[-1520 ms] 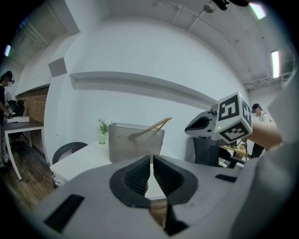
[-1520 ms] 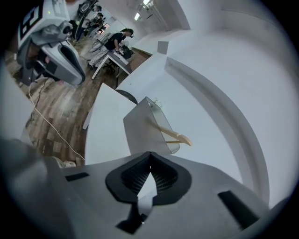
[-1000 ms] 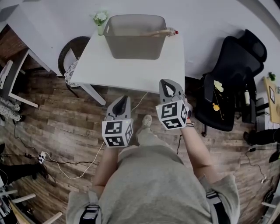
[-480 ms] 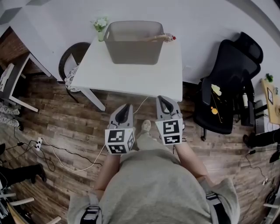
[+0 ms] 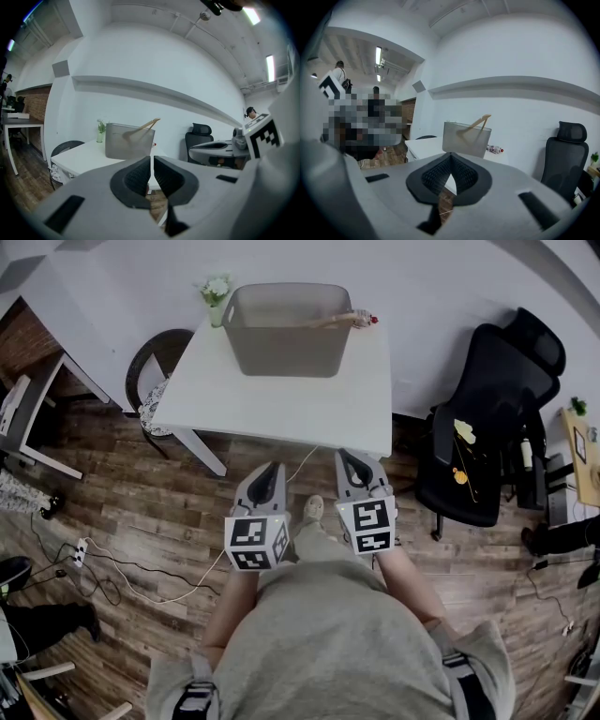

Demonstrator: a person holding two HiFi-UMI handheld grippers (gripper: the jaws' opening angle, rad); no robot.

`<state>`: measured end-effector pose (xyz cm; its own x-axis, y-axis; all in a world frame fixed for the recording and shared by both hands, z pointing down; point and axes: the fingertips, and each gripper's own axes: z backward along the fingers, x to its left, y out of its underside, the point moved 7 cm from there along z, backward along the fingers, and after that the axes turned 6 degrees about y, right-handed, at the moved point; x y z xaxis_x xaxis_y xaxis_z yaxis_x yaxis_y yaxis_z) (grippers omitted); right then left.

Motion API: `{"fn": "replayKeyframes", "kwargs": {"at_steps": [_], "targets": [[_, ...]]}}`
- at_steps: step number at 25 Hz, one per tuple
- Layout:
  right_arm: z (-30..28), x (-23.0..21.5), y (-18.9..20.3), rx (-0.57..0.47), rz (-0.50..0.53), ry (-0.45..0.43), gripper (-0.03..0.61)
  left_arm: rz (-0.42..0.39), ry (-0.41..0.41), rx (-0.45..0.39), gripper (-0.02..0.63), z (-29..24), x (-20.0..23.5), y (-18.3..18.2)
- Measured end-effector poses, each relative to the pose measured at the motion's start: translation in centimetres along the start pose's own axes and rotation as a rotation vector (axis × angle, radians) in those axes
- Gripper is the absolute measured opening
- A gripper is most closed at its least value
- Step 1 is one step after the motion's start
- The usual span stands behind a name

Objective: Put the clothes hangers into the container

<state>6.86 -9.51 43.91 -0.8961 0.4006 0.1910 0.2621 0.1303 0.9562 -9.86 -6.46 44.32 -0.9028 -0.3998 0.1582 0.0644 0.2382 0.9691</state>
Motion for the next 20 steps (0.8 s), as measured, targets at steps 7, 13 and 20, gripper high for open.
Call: {"fn": "replayKeyframes", "kwargs": {"at_steps": [7, 13, 20], "targets": [[-0.17, -0.24, -0.51, -0.009, -0.027, -0.008, 0.0, 0.01, 0.011, 0.007, 0.021, -0.39, 0.05, 0.02], [-0.27, -0.48, -0.81, -0.017, -0.039, -0.021, 0.0, 0.018, 0.018, 0.009, 0.018, -0.61, -0.01, 0.11], [-0.42, -0.58, -0.95, -0.014, -0.038, -0.031, 0.0, 0.018, 0.024, 0.02, 0.017, -0.95, -0.01, 0.15]]}}
